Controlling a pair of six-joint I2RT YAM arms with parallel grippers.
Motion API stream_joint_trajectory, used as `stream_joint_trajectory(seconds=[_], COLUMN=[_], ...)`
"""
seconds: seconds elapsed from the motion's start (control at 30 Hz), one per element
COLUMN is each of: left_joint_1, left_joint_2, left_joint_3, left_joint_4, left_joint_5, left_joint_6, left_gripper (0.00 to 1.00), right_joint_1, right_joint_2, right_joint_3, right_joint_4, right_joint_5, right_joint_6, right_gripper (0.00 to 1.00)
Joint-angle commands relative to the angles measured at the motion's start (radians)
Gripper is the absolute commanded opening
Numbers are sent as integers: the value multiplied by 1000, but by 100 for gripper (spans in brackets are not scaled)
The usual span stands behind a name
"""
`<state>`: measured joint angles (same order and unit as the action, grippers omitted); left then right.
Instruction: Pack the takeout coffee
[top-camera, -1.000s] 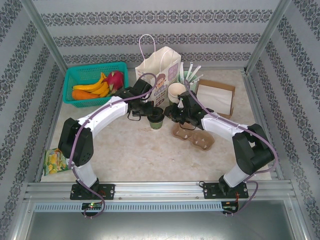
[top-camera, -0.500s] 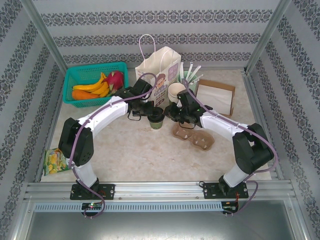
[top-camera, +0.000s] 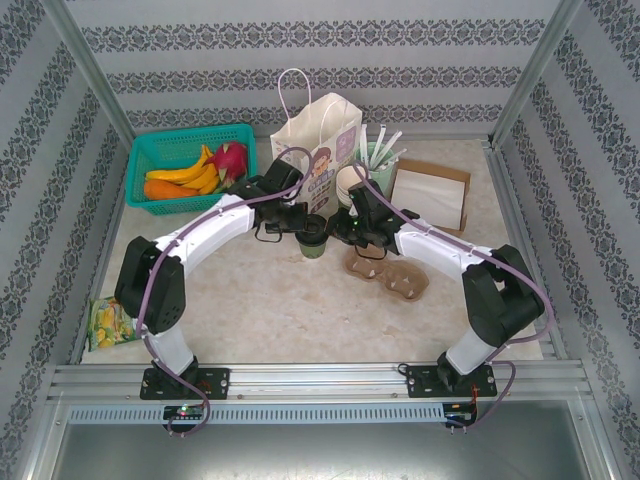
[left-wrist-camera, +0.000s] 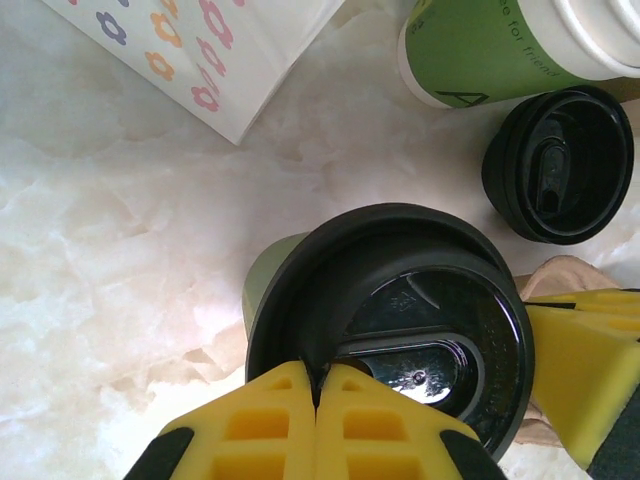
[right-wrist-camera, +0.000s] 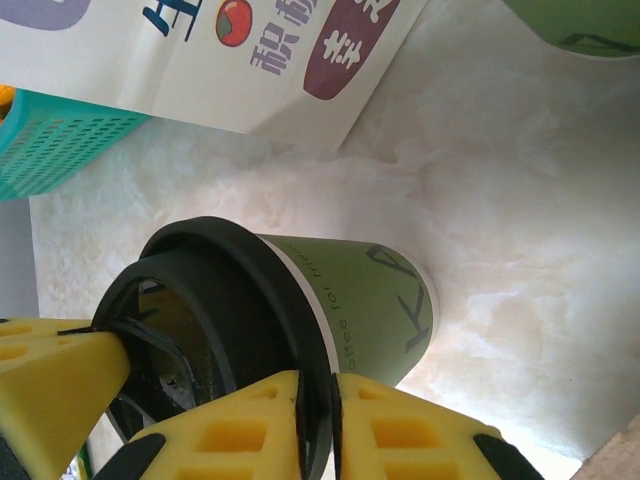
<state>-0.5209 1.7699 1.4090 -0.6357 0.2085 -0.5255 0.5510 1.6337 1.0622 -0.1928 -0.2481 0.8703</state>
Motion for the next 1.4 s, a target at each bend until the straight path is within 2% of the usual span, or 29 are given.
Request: stream_joint_trajectory(seconds=[0.0,0.17,0.27,0.5,0.63,0.87,1.17,1.37], left_joint_1=[35,39,41,36,18,-7,-34,-78], left_joint_2=[125,146,132,67,49,60,73,73], left_joint_3=[-155,-188,-183,-54,53,152,202,186], left_joint_4=[-164,-162,-155,-191,-257,-321,-343,-322], left_joint_5=[29,38,39,1,-49,-52,-20,-57], left_joint_6=[-25,-20,-6,51,106,151,236,290], left_gripper=[0,0,0,0,0,0,0,0], right_joint_1=[12,13,12,-3,-21,-45,-59,-63], right_joint_2=[103,95,54,-9,-42,-55,-44,1], right_joint_3=[-84,-87,-83,-35,-19,-19,9,36], right_joint_4=[-277,-259,-184,-42,-42,-42,-11,-29], right_joint_5=[98,79,34,-91,-106,-128,-179,-226], right_joint_6=[-45,-47,-41,22,32,41,72,78], right_gripper=[17,17,19,26,28,31,37,40])
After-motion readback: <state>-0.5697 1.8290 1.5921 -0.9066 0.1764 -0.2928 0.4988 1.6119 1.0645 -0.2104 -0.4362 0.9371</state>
